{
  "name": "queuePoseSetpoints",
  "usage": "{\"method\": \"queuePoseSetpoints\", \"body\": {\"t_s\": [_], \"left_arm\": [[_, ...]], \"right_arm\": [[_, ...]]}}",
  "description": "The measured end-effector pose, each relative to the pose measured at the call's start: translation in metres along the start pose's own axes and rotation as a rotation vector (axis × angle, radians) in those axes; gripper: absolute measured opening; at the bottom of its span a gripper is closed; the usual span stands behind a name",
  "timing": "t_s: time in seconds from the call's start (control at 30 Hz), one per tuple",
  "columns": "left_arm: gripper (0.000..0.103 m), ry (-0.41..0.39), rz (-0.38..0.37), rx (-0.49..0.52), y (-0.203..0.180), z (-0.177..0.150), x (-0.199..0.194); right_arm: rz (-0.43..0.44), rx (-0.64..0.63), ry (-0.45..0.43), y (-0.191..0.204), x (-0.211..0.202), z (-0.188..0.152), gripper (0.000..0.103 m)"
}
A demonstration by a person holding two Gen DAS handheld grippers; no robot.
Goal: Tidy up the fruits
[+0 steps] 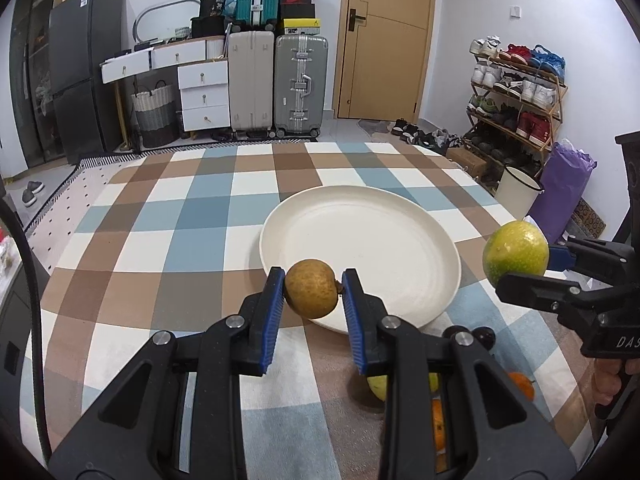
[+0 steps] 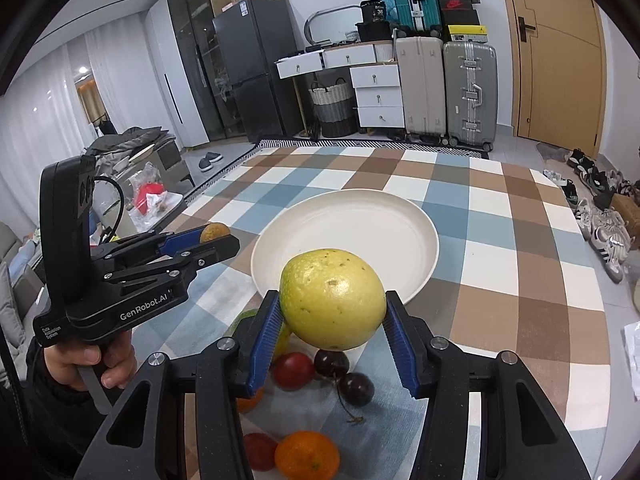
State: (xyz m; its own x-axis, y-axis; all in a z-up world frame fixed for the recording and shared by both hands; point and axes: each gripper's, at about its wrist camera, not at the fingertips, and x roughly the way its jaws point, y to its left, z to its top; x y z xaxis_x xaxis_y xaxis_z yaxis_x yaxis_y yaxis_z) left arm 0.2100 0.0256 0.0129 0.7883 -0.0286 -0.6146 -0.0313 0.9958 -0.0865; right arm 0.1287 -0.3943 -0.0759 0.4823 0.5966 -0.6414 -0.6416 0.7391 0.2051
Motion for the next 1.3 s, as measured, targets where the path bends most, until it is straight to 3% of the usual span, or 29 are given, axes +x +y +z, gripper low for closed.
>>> {"method": "queuePoseSetpoints", "body": {"t_s": [0.37,0.8,1.3], "left_arm": [[0.026,0.037,0.003,-0.051,0.023,0.002,0.032],[0.026,0.097,0.024,-0.009,0.014,-0.003,0.053],[0.028,0.122,0.044,-0.030,0.021,-0.007,0.059]], "right_arm": [[-0.019,-0.002,0.059,-0.009,0.036,0.009,0.052],[-0.039,-0.019,0.131,-0.013,0.068,0.006,0.052],[-0.060,-0.010,0.115,-0.013,0.068,0.014,0.054]]}}
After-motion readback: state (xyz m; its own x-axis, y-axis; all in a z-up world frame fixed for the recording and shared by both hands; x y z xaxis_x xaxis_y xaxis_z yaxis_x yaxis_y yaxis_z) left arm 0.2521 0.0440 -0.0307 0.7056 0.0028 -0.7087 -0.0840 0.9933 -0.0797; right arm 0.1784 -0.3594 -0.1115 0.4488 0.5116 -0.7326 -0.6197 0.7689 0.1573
